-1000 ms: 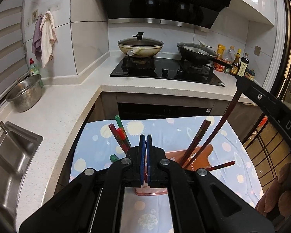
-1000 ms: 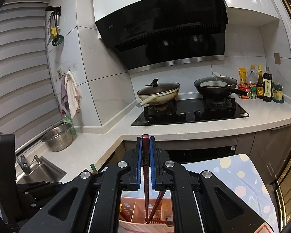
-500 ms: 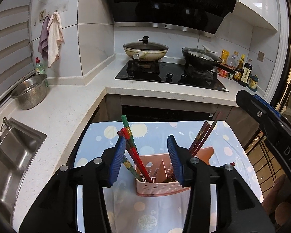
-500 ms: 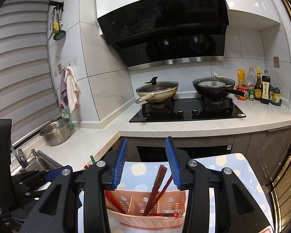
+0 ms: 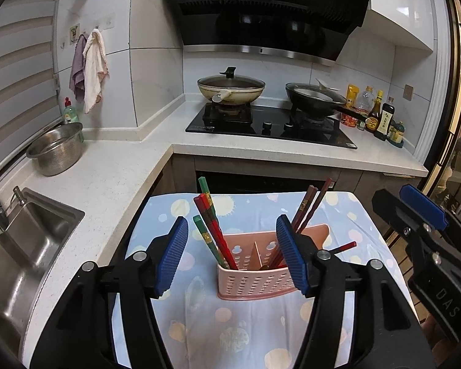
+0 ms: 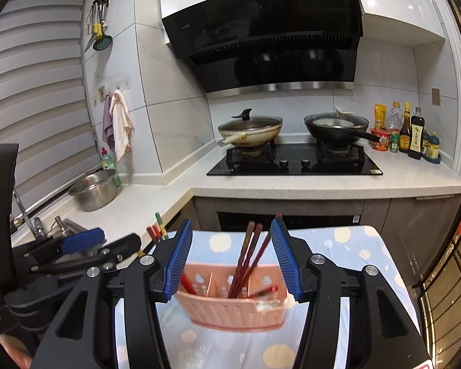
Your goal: Organize utensils
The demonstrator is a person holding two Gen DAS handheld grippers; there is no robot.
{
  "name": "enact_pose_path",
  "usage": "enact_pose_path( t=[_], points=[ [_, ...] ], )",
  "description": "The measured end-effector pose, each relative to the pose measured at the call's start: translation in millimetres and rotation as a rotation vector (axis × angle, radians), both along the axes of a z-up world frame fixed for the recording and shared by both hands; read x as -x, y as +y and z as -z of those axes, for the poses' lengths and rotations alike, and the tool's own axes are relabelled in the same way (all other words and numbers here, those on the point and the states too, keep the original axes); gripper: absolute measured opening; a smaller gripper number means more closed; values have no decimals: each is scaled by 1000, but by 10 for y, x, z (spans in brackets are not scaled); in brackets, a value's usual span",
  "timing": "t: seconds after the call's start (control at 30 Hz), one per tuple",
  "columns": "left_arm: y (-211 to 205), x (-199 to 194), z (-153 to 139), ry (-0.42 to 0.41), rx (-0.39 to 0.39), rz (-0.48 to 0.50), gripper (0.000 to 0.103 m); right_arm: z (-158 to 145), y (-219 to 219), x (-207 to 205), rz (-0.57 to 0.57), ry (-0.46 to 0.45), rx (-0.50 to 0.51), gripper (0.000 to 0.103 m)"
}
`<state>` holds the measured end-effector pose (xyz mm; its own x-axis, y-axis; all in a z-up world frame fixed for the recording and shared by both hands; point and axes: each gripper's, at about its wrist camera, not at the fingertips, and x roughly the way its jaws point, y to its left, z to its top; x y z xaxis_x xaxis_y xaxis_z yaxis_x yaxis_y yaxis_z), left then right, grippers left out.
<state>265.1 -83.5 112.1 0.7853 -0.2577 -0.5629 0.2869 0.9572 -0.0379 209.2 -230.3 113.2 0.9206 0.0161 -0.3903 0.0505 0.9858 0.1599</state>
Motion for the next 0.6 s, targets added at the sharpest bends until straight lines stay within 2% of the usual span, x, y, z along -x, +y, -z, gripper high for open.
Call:
enact_pose_path(
  t=[0.1,0.17,0.23,0.47,0.6],
  points=[
    [29,131,5,-9,-7,1,70,57,21,177,3,33,9,63],
    [49,234,22,-12,-13,4,73,102,44,282,1,56,22,67],
    [73,337,47,-15,-16,1,82,159,52,405,9,76,30,71],
    [168,708,202,-6,-37,-11,92,379,15,782,27,144,-29,76],
    [200,906,321,6,-62,-23,95,494,31,961,44,167,-26,76]
  ],
)
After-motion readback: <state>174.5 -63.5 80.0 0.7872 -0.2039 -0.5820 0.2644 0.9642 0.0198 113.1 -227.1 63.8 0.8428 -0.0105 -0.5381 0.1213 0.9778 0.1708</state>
